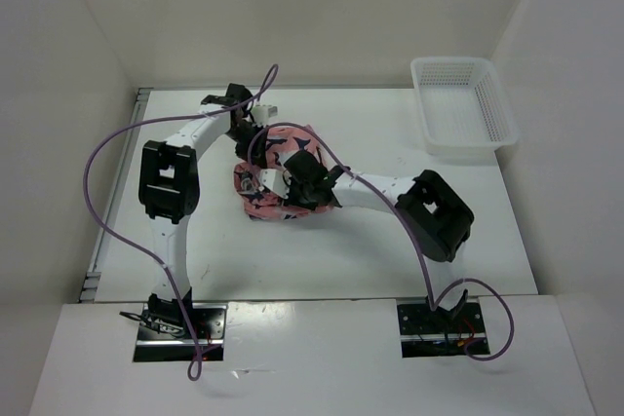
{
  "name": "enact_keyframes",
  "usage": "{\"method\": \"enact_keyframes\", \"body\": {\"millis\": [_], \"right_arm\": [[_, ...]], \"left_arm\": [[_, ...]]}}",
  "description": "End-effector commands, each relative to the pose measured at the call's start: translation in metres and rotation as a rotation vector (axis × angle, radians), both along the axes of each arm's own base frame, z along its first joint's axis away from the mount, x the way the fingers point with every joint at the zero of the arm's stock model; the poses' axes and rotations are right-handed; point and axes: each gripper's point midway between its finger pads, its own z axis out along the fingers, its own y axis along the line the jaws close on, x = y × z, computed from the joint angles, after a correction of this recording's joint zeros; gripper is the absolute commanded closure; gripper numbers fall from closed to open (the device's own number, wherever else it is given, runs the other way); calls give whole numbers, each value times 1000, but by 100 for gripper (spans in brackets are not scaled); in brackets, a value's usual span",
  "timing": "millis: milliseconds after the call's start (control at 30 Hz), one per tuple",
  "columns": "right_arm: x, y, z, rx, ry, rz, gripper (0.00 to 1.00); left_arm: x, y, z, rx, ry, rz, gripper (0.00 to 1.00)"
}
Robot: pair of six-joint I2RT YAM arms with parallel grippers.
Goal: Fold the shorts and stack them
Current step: Fold the shorts
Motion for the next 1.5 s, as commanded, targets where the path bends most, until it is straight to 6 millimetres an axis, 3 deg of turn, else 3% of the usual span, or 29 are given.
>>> {"method": "enact_keyframes", "body": {"millis": [0,100,167,267,300,400,633,700,733,767,800,867,900,1033,1133,1200,1233,1267,1300,1333,1400,1467], "right_arm": [[16,3,-4,15,-54,-30,73],[22,-5,-1,-3,-81,-41,92],[18,-12,10,-15,-100,-28,97],[5,-23,18,-27,-80,-8,100],[0,-20,32,8,-77,12,100],[-13,-24,40,36,-59,25,100],[-18,-22,34,32,-37,61,100],[-18,-15,35,39,-43,72,99],[-18,-15,35,39,-43,72,96],[-18,-15,35,39,-43,72,77],[-18,-15,35,39,-43,72,66],[-16,-6,49,70,-62,72,50],[-16,-3,57,89,-71,77,37],[-12,21,105,227,-66,61,27],[-14,37,143,360,-64,48,25],[8,34,165,463,-52,-55,25],[23,33,173,511,-62,-98,25],[49,21,172,546,-41,-194,28],[64,16,169,560,-35,-239,32],[81,10,168,578,-48,-291,38],[122,-10,152,593,-25,-429,38],[154,-21,156,646,-35,-514,26]], "left_arm": [[-2,-4,8,-28,8,-18,100],[13,-7,26,-40,-53,-19,100],[33,-8,60,-38,-161,-12,100],[59,5,91,-33,-266,25,100],[66,4,110,-42,-314,25,100],[75,11,98,-16,-297,44,100],[64,26,18,90,-129,66,100],[67,33,8,130,-142,81,94],[68,35,4,142,-143,85,90],[68,35,4,142,-143,85,85],[68,37,4,154,-145,89,72],[72,32,16,146,-177,83,59],[75,31,24,141,-201,85,53],[76,26,53,102,-259,80,32],[76,22,80,68,-314,74,26],[74,22,105,57,-363,78,25],[69,23,107,58,-360,77,23],[63,23,126,69,-400,80,23],[57,23,131,82,-409,80,23],[50,23,134,98,-413,80,22],[23,19,129,122,-387,60,20],[-2,17,112,123,-305,34,20]]}}
